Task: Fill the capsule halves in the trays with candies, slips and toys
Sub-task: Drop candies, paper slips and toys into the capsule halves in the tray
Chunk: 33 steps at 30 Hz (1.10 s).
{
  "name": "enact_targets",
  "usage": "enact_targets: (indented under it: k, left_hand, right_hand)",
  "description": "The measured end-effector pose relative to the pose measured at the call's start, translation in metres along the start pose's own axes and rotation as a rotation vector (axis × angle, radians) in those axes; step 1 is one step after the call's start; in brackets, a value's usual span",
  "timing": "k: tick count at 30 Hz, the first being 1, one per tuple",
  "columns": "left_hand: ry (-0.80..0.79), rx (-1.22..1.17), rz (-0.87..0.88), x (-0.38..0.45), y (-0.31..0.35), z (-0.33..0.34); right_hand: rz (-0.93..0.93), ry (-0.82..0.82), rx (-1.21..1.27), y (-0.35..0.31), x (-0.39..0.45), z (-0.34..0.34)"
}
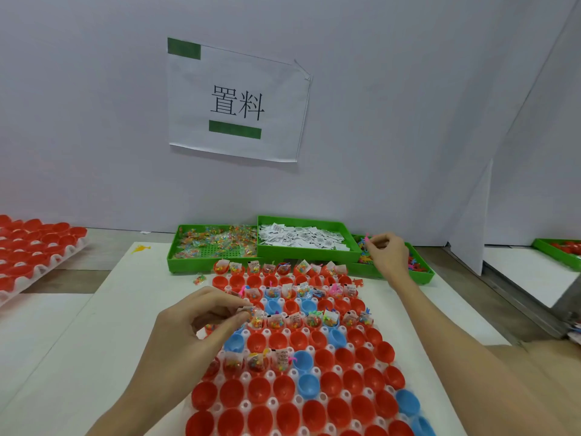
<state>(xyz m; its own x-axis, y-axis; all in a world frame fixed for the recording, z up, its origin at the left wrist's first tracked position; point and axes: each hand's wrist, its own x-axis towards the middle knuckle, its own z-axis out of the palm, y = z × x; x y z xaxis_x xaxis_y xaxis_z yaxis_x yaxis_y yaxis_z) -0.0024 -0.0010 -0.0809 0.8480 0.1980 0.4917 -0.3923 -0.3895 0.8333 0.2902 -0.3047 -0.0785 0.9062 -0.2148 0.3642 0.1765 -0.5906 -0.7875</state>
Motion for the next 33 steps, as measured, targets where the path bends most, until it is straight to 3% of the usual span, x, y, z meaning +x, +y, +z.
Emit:
enact_targets:
  k: [3,6,9,12,15,19,33]
  left_hand:
    - [-0.011,0.009,-0.002,-0.001,0.001,0.001]
    - [-0.021,0.0,-0.006,-0.001,0.003,0.001]
    - [-0.03,-0.04,-0.02,-0.002,0.006,0.002]
    - [-0.056,-0.105,-0.05,-0.004,0.011,0.004]
    - [-0.057,-0.148,-0.093,-0.007,0.018,0.007]
    - [-0.08,-0.154,-0.088,-0.01,0.026,0.011]
    - [-0.11,-0.091,-0.031,-0.01,0.023,0.021]
  right_hand:
    - [0.052,0.07,0.161,-0.005,-0.011,-0.009]
    - [0.093,0.037,0.338,-0.018,-0.036,-0.02]
    - [0.107,-0.095,0.517,-0.047,-0.079,-0.034]
    - [0.074,-0.329,0.614,-0.08,-0.135,-0.051]
    - [-0.074,-0.55,0.574,-0.105,-0.186,-0.056]
    - [-0.211,-0.674,0.469,-0.116,-0.222,-0.043]
    - [-0.291,-0.78,0.395,-0.105,-0.226,-0.046]
